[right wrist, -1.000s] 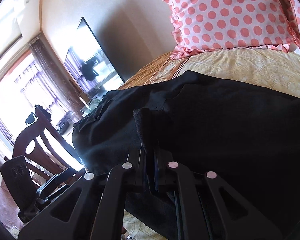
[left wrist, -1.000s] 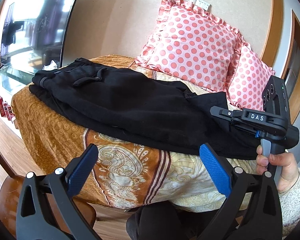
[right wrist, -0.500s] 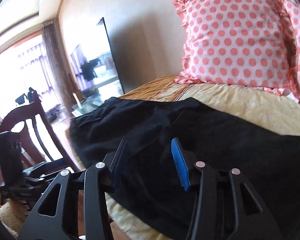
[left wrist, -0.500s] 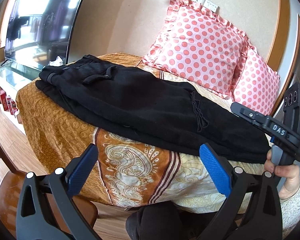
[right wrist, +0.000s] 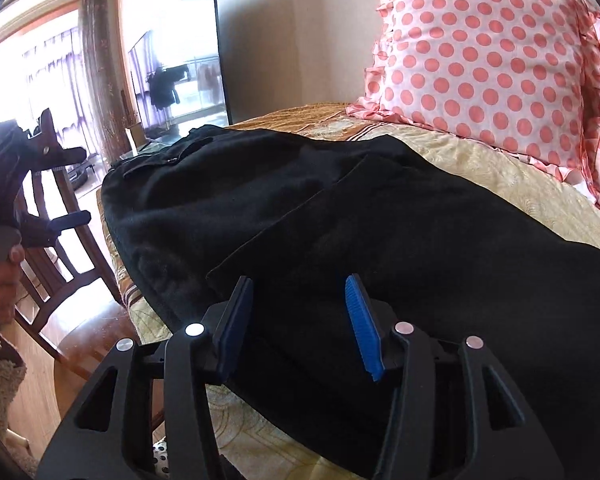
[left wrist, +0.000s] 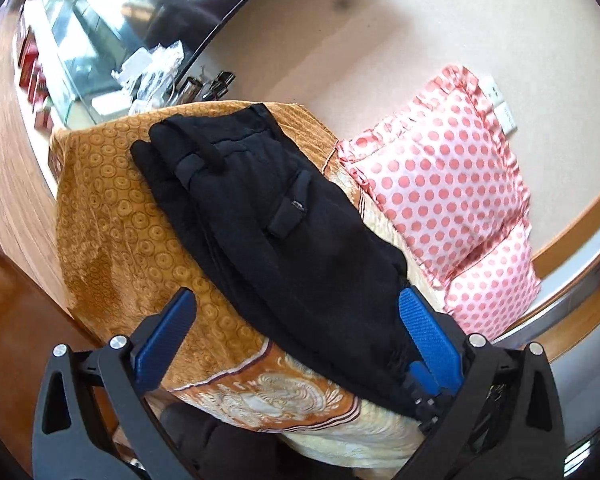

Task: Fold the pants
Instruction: 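Grasp the folded end of the trousers with the left tool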

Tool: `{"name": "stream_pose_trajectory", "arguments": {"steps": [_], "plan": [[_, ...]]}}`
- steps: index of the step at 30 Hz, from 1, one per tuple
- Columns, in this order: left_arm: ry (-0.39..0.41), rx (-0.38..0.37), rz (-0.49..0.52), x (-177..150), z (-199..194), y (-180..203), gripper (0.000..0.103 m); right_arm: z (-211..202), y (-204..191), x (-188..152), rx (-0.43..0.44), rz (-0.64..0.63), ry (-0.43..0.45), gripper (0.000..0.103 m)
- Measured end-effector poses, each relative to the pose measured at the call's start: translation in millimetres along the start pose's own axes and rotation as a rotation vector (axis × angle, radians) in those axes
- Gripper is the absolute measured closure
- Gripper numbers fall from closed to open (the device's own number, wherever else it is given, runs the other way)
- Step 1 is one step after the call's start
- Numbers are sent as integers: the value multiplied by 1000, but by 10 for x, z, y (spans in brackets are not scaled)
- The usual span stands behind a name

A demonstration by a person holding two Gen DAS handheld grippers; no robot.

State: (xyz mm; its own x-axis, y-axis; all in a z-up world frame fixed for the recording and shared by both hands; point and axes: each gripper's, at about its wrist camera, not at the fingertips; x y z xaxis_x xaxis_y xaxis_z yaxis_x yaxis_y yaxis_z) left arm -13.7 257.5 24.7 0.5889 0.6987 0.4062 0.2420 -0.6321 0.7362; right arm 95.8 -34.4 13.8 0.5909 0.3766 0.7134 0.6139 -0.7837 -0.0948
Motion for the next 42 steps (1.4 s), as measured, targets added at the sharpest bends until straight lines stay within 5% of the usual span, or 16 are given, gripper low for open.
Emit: {"name": "stream_pose_trajectory", "arguments": {"steps": [17,22,25,36,39,42], "plan": [[-68,-130,-246,516,168,-349,7,18,0,-16,11,-1,21,51],[-49,-89,-229,578,166,-373,26,26,-6,-17,12,-1,23,51],[-42,-64,-245,630,202,-458,46,22,-6,-20,16,1,25,50],[-17,-157,-419,696,218,-679,51,-267,-65,-212,64,-53,93,37],[-16,-99,-409,685,215,-626,87,-444,-53,-339,74,-61,138,32],[11,-38,-320,678,153,-426,92,-594,-8,-476,95,-47,172,28]]}}
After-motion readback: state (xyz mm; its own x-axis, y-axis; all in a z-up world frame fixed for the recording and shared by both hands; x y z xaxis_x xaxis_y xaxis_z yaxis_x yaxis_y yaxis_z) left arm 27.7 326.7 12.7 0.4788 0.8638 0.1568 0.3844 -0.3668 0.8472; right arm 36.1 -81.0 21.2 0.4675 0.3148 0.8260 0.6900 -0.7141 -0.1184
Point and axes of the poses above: each gripper's, at about its wrist camera, not at the fingertips, and z roughly the way its jaws point, y to its right, x to its top, and after that the axes turned 10 degrees about -y, right-handed
